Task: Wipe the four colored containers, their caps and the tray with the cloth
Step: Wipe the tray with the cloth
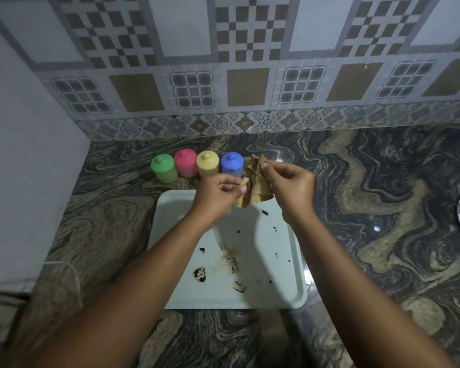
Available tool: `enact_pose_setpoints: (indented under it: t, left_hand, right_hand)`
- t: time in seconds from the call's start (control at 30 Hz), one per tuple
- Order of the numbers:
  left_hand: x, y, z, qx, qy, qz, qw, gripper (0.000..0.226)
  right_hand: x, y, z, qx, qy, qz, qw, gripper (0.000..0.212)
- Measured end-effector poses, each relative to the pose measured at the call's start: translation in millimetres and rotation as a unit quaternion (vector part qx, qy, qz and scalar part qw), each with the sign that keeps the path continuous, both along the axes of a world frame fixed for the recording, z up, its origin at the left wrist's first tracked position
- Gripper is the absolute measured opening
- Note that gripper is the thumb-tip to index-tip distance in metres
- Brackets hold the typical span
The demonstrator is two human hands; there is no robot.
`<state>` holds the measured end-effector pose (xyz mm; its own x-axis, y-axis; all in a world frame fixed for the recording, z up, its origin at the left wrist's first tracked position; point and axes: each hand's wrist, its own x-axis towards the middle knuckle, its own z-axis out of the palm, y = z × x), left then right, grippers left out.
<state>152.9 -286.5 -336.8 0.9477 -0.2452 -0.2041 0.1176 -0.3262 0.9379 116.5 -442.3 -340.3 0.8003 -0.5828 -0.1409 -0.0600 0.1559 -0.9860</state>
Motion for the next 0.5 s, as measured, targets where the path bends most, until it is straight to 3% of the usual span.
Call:
enact_pose_setpoints:
  t: [0.2, 0.27, 0.43, 0.5]
  left_hand:
    - [-6.7, 29.9, 20.3, -0.042, 0.096, 0.012, 0.994, 0.006]
    - [-7.2, 36.6, 23.1, -0.055, 0.100, 0.027, 0.993, 0.009]
    - [-6.5, 50.2, 35.0, 0.027, -0.076, 0.036, 0.996, 0.003]
    - [-7.3, 54.5, 38.0, 0.045, -0.123, 0.010, 0.991, 0.004]
  right_hand:
    - [-16.5, 2.3, 11.8, 0.083, 0.030, 0.095, 0.992, 0.034]
    - [-20.9, 6.3, 13.0, 0.092, 0.046, 0.134, 0.986, 0.035]
    - [-33.8, 18.6, 17.4, 0.038, 0.098, 0.172, 0.979, 0.019]
    - [-37.5, 25.7, 21.4, 0.032, 0.099, 0.190, 0.976, 0.031]
